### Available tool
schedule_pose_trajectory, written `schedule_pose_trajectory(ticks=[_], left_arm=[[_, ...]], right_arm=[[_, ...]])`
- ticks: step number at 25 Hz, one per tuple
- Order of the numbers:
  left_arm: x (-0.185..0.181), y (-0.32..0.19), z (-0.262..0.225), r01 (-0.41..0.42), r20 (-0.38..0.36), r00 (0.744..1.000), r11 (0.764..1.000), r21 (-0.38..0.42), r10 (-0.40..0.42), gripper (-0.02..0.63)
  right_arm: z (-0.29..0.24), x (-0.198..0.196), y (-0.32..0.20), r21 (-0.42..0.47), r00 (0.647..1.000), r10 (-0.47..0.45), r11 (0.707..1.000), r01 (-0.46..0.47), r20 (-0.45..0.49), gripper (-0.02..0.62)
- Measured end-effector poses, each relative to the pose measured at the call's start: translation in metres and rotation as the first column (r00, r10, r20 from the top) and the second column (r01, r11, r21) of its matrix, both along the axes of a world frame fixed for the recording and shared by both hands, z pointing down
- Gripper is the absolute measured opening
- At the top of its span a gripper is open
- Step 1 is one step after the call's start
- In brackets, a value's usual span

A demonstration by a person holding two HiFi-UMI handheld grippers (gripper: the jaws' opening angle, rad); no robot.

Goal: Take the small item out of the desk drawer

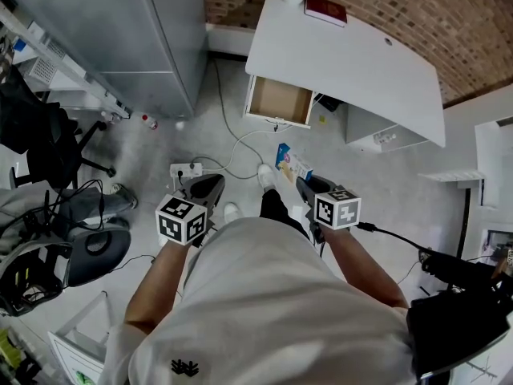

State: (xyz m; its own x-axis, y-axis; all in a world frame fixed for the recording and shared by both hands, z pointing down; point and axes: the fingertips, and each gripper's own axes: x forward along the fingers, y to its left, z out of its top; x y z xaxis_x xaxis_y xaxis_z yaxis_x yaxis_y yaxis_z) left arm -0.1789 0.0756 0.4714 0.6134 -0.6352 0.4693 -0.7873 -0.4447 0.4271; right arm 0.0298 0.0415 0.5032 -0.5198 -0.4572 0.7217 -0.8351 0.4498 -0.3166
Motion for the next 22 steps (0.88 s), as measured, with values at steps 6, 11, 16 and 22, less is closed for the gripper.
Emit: schedule_pose_trajectory(ticks=[6,11,16,22], left_arm=[[-0.006,0.004,0.004,0.010,-0.004,1.000,1.000,-0.005,-0.010,0.025],[-0.001,0.003,0.005,0.007,-0.002,1.000,1.000,-0.008,-0.007,0.025],[0.003,0.002,0.006,-0.002,0.000,1.000,1.000,-0.009,0.002,0.025],[0.010,0.000,0.007,-0.012,0.004,1.000,1.000,-0.015,0.012,0.025]], right_arm=[[-0.004,-0.015,-0.003,0.012,1.000,-0.021,1.000,0.021,0.016,0.109],[-0.004,-0.013,-0.003,0.011,0.999,-0.023,1.000,0.023,0.023,0.109],[-0.002,-0.010,-0.001,0.007,0.999,-0.017,1.000,0.017,0.028,0.109],[0.001,0.000,-0.003,0.001,1.000,0.000,1.000,0.000,0.020,0.109]])
